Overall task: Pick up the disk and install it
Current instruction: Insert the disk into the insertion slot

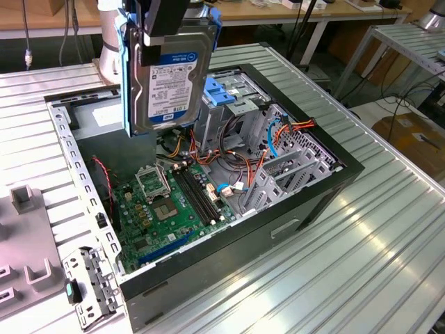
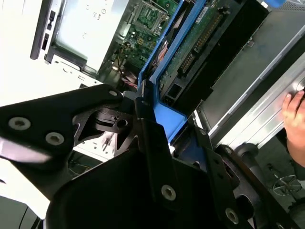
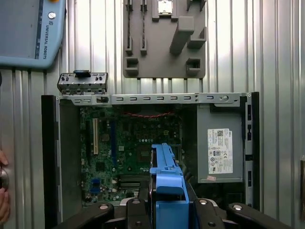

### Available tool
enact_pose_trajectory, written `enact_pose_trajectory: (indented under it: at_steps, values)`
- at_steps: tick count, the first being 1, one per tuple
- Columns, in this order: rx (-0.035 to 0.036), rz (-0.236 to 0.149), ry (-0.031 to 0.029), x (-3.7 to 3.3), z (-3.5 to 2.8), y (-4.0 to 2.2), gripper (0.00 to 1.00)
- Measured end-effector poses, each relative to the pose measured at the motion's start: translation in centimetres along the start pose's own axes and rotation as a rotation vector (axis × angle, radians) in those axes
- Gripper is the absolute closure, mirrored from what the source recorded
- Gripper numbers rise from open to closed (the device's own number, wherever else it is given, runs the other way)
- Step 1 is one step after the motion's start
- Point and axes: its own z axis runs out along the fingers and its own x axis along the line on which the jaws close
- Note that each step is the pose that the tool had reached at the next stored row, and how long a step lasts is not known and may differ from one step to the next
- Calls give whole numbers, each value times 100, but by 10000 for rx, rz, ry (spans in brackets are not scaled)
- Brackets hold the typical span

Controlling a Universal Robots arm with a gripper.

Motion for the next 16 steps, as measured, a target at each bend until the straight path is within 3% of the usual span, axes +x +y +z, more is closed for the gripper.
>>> enact_pose_trajectory:
  at_steps: [2,5,14,15,16]
  values:
    - [-1,0,1,49,0,-13,63]
    - [-1,0,-1,83,4,-89,63]
    - [-9,1,1,98,19,-532,63]
    - [-9,0,0,98,23,-609,63]
    - [-9,-1,-1,102,25,-629,63]
